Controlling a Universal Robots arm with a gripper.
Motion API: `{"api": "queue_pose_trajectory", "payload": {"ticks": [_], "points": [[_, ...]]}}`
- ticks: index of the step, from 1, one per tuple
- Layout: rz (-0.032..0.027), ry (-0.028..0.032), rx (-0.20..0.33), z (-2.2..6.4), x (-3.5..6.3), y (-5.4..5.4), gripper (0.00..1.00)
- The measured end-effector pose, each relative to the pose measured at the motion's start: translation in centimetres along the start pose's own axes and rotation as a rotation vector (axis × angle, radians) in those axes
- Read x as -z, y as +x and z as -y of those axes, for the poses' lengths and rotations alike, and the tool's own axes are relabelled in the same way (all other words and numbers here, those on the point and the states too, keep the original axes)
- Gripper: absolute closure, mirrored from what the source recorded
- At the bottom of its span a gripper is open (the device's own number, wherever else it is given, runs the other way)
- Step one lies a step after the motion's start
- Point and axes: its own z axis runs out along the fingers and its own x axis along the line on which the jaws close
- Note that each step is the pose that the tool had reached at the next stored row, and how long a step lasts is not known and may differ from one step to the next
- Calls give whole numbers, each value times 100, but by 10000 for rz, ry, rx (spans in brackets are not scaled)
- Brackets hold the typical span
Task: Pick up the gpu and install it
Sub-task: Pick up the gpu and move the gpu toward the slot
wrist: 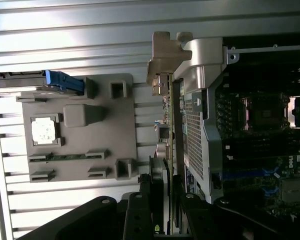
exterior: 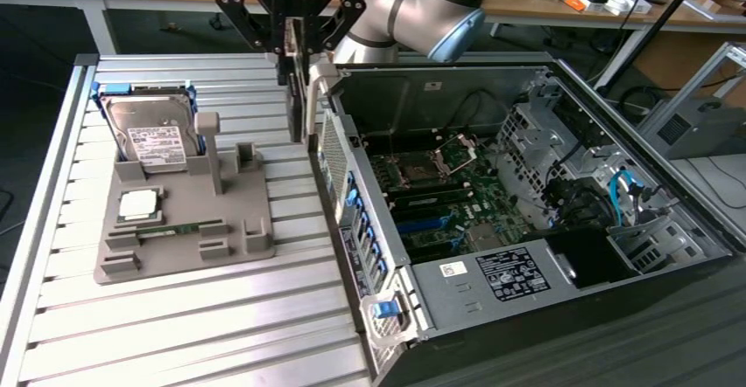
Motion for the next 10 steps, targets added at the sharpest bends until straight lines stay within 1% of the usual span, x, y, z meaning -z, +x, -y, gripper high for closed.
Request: {"api": "queue_pose_trajectory", "payload": {"ticks": [10], "points": [[2, 35, 2, -2, 0, -25, 73]]}}
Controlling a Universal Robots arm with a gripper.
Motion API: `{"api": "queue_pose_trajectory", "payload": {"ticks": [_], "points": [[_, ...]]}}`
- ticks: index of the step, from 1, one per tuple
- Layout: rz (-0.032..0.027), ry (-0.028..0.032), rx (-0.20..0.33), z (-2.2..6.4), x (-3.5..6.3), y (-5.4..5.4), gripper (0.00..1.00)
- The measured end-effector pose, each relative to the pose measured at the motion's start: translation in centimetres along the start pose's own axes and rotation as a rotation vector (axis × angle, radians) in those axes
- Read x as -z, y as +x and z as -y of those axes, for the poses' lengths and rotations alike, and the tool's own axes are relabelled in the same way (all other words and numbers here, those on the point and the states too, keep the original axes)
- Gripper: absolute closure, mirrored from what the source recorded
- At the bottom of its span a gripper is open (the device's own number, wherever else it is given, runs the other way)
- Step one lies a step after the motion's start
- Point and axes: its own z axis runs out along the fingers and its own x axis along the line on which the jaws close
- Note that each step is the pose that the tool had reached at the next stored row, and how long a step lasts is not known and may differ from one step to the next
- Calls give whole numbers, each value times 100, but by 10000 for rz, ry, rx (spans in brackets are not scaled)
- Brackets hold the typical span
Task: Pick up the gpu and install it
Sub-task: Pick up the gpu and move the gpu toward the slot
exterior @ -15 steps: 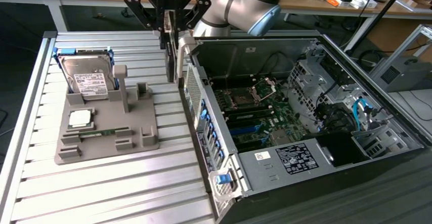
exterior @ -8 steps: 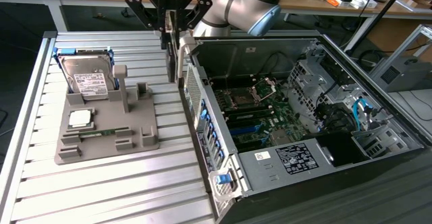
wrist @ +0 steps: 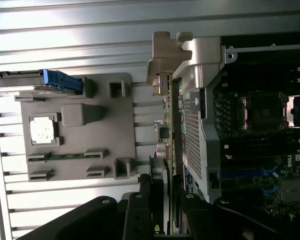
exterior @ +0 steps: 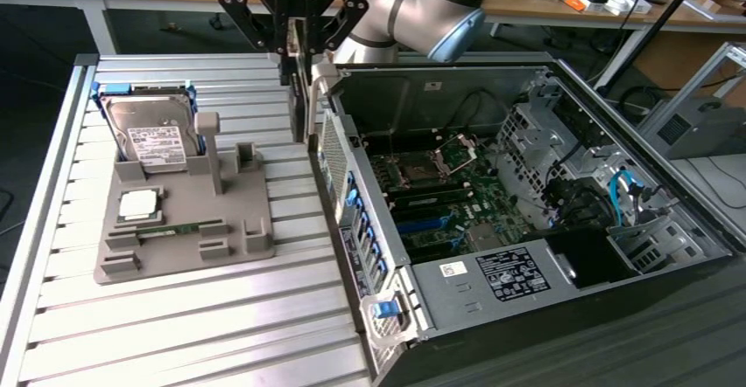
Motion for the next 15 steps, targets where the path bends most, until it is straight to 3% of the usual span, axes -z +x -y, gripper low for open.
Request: {"api": "queue_pose_trajectory", "payload": {"ticks": [15], "points": [[4, 48, 1, -3, -1, -40, 73]]}}
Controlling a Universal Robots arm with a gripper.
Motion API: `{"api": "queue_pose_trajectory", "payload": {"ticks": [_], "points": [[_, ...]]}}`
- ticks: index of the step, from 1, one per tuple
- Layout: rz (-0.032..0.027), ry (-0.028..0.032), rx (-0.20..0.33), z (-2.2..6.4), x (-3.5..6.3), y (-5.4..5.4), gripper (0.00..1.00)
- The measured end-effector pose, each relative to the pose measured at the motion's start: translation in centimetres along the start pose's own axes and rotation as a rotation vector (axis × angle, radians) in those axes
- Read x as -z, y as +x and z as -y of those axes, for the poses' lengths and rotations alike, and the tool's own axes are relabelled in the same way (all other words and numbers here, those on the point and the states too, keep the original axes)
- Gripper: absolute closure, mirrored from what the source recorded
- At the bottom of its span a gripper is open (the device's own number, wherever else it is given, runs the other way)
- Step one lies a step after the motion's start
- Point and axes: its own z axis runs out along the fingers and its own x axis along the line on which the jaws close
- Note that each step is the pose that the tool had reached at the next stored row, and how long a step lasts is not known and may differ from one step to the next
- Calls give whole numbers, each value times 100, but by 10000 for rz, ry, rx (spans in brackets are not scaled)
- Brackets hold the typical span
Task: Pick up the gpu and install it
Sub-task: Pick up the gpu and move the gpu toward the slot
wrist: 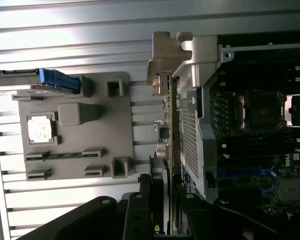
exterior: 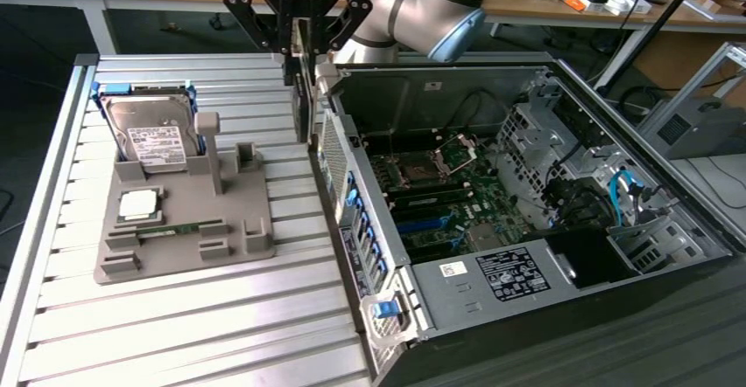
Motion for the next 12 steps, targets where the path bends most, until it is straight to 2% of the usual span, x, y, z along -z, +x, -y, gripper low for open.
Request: {"api": "queue_pose_trajectory", "payload": {"ticks": [12], "points": [[2, 43, 1, -3, -1, -38, 73]]}}
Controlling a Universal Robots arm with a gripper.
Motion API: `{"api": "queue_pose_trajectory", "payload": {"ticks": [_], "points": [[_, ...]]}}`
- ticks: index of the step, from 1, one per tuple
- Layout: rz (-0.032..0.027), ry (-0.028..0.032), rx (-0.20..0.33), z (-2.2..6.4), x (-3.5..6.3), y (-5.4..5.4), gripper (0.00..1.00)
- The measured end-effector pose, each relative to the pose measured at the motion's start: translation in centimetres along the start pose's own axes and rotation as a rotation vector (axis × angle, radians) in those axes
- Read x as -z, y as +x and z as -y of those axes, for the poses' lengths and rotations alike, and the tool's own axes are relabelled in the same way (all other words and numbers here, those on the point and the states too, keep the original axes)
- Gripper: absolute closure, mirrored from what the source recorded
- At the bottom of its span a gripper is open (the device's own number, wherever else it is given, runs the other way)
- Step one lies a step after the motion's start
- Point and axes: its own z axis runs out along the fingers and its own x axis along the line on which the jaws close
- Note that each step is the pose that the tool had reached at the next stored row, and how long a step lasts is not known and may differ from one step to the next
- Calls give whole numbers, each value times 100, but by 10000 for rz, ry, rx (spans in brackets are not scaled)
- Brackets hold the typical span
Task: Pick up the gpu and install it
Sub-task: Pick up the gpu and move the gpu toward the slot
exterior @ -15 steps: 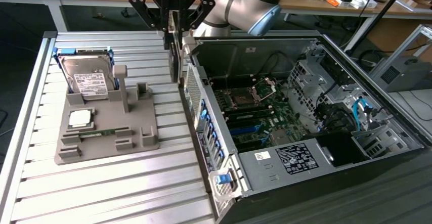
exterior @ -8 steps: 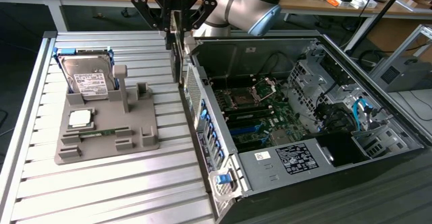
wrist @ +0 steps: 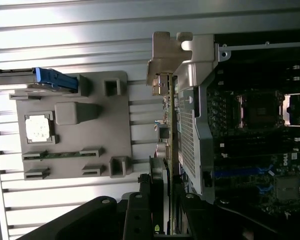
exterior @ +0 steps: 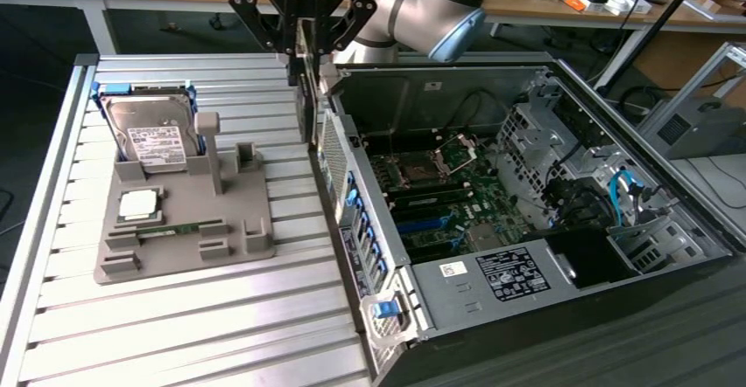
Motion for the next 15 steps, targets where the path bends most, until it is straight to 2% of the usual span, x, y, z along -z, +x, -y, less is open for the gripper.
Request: {"api": "queue_pose_trajectory", "payload": {"ticks": [15], "points": [[4, 47, 2, -3, -2, -38, 73]]}}
